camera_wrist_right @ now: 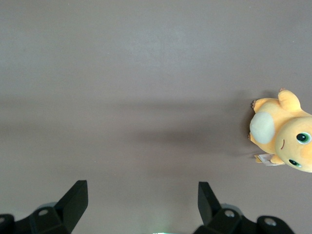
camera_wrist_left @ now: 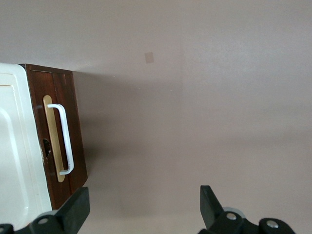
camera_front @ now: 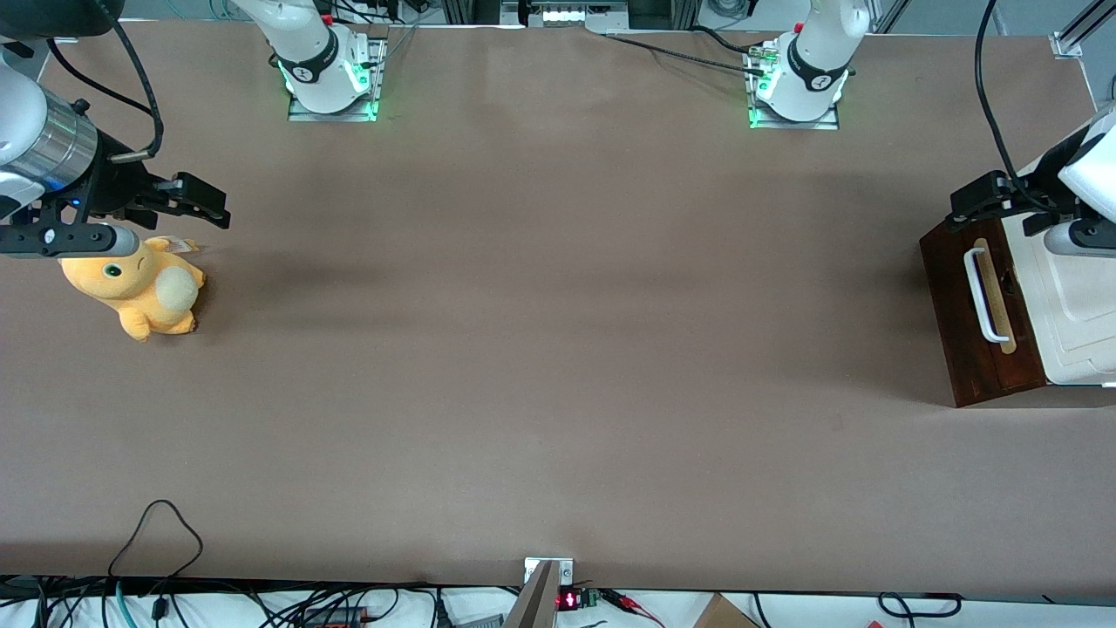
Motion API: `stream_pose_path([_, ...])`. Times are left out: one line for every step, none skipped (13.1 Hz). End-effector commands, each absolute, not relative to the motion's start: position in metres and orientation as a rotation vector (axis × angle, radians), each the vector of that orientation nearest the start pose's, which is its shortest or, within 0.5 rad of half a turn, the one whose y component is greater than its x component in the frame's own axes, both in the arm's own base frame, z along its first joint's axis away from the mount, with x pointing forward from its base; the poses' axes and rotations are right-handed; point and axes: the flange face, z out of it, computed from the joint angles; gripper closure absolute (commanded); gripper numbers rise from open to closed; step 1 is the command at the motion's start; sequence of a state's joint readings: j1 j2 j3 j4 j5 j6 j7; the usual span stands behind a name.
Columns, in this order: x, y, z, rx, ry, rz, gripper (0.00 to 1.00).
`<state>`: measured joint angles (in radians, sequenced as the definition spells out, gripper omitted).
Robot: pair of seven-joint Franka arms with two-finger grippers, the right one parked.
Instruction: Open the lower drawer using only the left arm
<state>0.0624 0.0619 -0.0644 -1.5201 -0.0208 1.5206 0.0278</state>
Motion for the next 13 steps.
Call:
stream_pose_path([0.5675,-0.0038,0.6171,-3.174,0.082,0.086,0.00])
stream_pose_path([0.5669,-0.0040,0.6178,-3.175,0.087,0.086,0.00])
stream_pose_path([0.5673,-0.0033,0.6170,-3.177,0.085,0.089,0.00])
stream_pose_path([0.5673,-0.0031,0.6169,-3.175,0.077,0.089,0.00])
stream_pose_path([0.5673,-0.0040,0.6170,-3.175,0.080,0.089,0.00])
stream_pose_path([0.5675,-0.0040,0.6171,-3.175,0.080,0.086,0.00])
stream_pose_path([0.5675,-0.0033,0.6171,-3.177,0.085,0.086,0.00])
stream_pose_path([0.5675,-0.0038,0.6171,-3.181,0.085,0.086,0.00])
stream_pose_path([0.5675,-0.0028,0.6171,-3.187,0.083,0.086,0.00])
stream_pose_path([0.5674,-0.0028,0.6164,-3.187,0.083,0.088,0.00])
stream_pose_path([0.5672,-0.0022,0.6156,-3.189,0.081,0.093,0.00])
stream_pose_path([0.5671,-0.0022,0.6155,-3.189,0.081,0.096,0.00])
stream_pose_path([0.5665,-0.0022,0.6144,-3.189,0.081,0.105,0.00])
